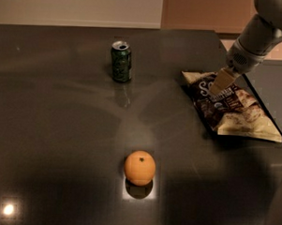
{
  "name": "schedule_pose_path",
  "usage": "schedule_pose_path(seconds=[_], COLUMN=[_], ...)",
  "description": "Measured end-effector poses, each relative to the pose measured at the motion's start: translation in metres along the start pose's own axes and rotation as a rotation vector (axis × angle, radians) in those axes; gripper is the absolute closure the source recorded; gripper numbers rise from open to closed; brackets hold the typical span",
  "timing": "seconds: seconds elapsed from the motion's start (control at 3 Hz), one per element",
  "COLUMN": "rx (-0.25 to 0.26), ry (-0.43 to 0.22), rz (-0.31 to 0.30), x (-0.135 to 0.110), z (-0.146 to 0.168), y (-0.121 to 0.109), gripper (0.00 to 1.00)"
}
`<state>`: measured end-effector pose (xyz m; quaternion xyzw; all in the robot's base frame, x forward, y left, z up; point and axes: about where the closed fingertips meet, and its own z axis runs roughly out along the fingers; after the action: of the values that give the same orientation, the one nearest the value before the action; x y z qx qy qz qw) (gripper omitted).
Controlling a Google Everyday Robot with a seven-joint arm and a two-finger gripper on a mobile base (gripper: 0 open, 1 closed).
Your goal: Move brown chip bag near orange
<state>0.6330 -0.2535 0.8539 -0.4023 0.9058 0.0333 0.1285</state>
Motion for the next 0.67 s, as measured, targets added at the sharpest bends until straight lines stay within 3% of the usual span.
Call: schedule_pose_path(seconds=[0.67], rx=[-0.018], ry=[0.005], rz=[-0.023], x=[-0.001], z=[-0.006], y=[0.013], gripper=[0.89])
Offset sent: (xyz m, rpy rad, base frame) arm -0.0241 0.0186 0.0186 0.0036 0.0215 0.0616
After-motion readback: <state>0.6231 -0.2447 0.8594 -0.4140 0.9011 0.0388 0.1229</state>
